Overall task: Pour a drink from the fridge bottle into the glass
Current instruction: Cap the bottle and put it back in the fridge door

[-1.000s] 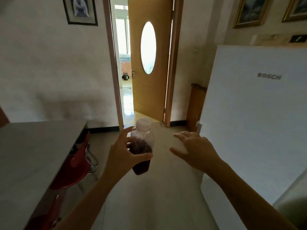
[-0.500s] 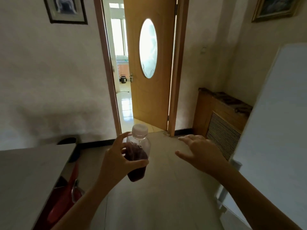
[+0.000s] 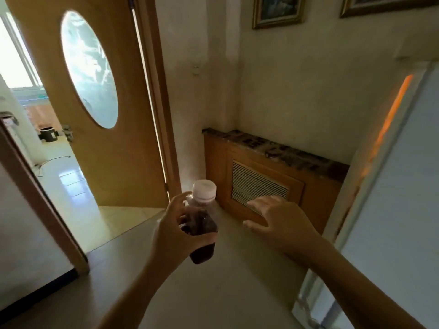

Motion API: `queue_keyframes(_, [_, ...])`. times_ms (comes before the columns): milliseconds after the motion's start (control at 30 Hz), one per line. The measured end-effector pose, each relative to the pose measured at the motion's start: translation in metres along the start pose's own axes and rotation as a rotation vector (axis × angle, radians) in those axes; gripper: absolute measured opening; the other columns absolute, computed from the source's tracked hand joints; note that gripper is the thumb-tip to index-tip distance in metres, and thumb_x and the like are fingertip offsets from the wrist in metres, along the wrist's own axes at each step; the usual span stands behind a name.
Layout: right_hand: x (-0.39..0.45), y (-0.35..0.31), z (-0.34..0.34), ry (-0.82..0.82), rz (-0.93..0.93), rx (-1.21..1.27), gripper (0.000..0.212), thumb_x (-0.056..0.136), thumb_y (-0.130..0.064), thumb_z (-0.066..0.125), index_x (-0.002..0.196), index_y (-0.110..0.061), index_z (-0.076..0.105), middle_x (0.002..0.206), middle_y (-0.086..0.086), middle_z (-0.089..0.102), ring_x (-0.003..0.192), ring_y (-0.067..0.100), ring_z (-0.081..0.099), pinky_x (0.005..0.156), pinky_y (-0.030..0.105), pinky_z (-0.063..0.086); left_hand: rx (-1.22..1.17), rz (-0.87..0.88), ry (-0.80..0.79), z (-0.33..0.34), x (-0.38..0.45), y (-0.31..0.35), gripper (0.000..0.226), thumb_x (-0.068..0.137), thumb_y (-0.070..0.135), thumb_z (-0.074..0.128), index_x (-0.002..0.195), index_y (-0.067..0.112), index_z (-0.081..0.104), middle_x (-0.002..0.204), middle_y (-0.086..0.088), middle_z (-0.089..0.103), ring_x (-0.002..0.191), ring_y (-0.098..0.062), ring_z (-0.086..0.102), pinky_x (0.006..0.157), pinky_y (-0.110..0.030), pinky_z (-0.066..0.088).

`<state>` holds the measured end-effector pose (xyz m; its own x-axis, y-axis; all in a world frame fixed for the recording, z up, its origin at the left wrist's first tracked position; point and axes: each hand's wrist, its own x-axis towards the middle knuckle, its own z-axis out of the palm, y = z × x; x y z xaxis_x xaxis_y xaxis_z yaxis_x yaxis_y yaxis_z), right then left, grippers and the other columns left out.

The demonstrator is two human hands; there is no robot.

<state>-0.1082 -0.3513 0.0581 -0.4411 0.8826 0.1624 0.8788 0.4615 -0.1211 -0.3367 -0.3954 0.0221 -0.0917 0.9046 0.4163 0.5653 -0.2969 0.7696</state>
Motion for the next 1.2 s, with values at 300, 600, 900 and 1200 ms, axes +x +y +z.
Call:
queue_keyframes(300, [0.124, 0.055, 0.025, 0.052, 0.237, 0.055, 0.061, 0.087, -0.062, 0.037, 0.140, -0.032, 0.029, 0.145, -0.007, 0.037, 0.134, 0.012, 0.030, 0.110, 0.039, 0.027, -0.115, 0.049, -0.115, 0.040, 0.156, -0.074, 0.084, 0.049, 0.029, 0.088, 0.116, 0.046, 0.040, 0.106, 0.022, 0.063, 0.100, 0.000, 0.063, 0.080, -0.028, 0.057])
queue_keyframes(600, [0.171, 0.113, 0.019, 0.121, 0.546, -0.047, 0.058, 0.088, -0.061, 0.036, 0.139, -0.035, 0.026, 0.147, -0.010, 0.031, 0.134, 0.014, 0.027, 0.109, 0.039, 0.023, -0.287, 0.130, -0.425, 0.120, 0.300, -0.090, 0.086, 0.041, 0.046, 0.088, 0.115, 0.051, 0.043, 0.114, 0.016, 0.061, 0.104, -0.009, 0.061, 0.088, -0.034, 0.053])
queue_keyframes(900, [0.150, 0.134, 0.007, 0.269, 1.191, -0.267, 0.058, 0.086, -0.061, 0.040, 0.136, -0.033, 0.037, 0.143, -0.010, 0.041, 0.132, 0.016, 0.036, 0.103, 0.037, 0.033, -0.559, 0.367, -0.964, 0.264, 0.379, -0.040, 0.090, 0.040, 0.040, 0.087, 0.120, 0.036, 0.045, 0.107, 0.027, 0.056, 0.094, 0.013, 0.057, 0.076, -0.011, 0.050])
queue_keyframes(1200, [0.108, 0.109, -0.003, 0.277, 1.517, -0.521, 0.053, 0.078, -0.051, 0.059, 0.123, -0.023, 0.052, 0.132, 0.003, 0.055, 0.127, 0.024, 0.047, 0.092, 0.037, 0.044, -0.833, 0.494, -1.439, 0.356, 0.355, 0.041, 0.087, 0.045, 0.033, 0.088, 0.116, 0.052, 0.042, 0.112, 0.022, 0.063, 0.105, 0.006, 0.058, 0.085, -0.019, 0.051])
